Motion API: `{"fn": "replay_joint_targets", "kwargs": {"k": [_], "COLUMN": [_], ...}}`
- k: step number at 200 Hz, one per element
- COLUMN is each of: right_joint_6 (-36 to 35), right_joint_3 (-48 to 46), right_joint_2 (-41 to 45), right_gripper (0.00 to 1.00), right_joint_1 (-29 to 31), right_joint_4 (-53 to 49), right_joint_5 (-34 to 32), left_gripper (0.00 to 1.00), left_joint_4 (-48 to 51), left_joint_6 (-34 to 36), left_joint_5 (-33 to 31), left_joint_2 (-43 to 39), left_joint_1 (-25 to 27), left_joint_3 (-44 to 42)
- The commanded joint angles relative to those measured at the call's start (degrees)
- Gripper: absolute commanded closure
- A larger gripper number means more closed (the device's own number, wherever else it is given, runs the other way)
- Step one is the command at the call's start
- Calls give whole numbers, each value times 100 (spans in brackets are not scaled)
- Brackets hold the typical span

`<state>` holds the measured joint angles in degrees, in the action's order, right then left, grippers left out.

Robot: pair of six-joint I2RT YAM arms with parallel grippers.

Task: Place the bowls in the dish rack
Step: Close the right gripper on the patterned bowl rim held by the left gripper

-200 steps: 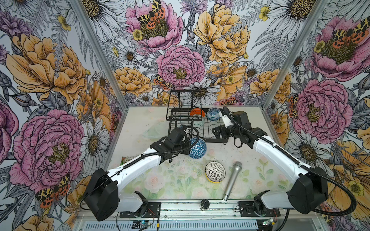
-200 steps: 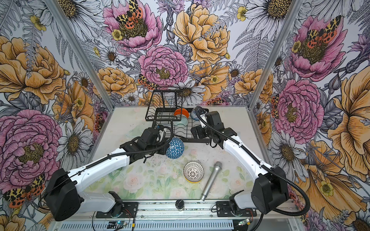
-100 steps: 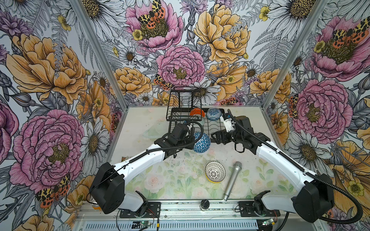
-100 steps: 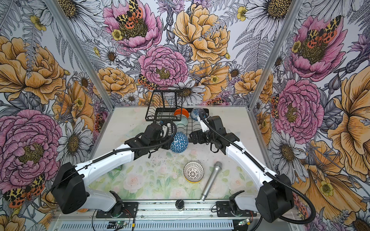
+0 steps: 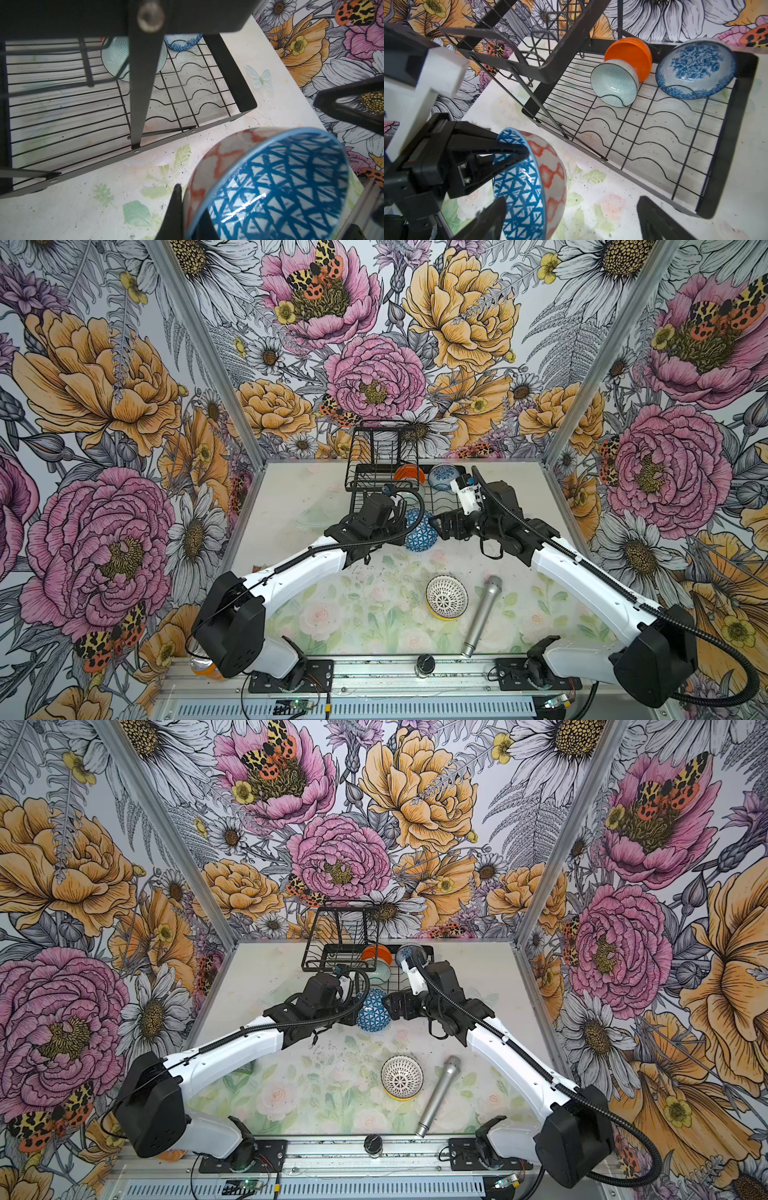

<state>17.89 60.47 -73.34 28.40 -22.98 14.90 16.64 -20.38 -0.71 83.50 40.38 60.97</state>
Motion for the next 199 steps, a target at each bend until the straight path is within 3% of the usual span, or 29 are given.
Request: {"fn": "replay_joint_targets", "kwargs": {"k": [1, 27, 78, 163, 180, 199], "right_joint_6": [344, 509, 798, 988, 997, 979], "right_joint_3": [-35, -26, 4, 100, 131, 189], "right_joint_2": [-117, -252, -494, -755, -789, -809], "right_gripper": [3, 11, 42, 84, 100, 100], "right_joint_1": [101, 181, 209, 228, 227, 227], "right_joint_4": [374, 416, 410, 619, 645, 647], "right_joint_5": [75, -25, -57, -394, -467, -513], "left_gripper": [100, 100, 100, 100, 100, 100], "left_joint_4": [-491, -545, -726, -941, -896, -785], "left_joint_6": [64, 73, 62, 68, 97, 139], "left_joint_5": [-113, -139, -341, -157, -138, -139], "left_joint_2": [-6, 8, -88, -113, -153, -215], "left_joint_1": [31, 38, 19, 67, 80, 82], "left_joint_3": [304, 353, 381, 268, 184, 96]}}
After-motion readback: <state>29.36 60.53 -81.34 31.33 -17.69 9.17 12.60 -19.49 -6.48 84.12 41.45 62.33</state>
